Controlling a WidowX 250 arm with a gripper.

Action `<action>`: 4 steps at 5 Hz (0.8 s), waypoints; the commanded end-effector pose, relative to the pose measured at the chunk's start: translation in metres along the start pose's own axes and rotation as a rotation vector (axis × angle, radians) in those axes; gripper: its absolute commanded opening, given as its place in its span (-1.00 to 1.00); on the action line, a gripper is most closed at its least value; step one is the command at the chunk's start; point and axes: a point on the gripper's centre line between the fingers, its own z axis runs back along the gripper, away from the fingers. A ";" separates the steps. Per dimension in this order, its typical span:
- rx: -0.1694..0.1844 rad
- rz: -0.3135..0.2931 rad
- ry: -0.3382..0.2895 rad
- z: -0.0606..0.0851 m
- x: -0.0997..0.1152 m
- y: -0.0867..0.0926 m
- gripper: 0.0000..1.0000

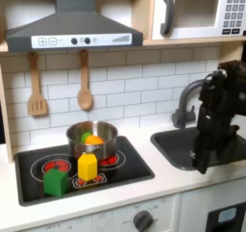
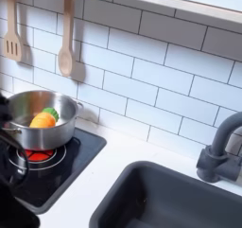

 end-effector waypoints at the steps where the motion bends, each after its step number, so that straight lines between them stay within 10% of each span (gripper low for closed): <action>1: 0.009 0.099 -0.049 0.002 0.029 0.016 1.00; 4: 0.013 0.153 -0.044 -0.013 0.068 0.033 1.00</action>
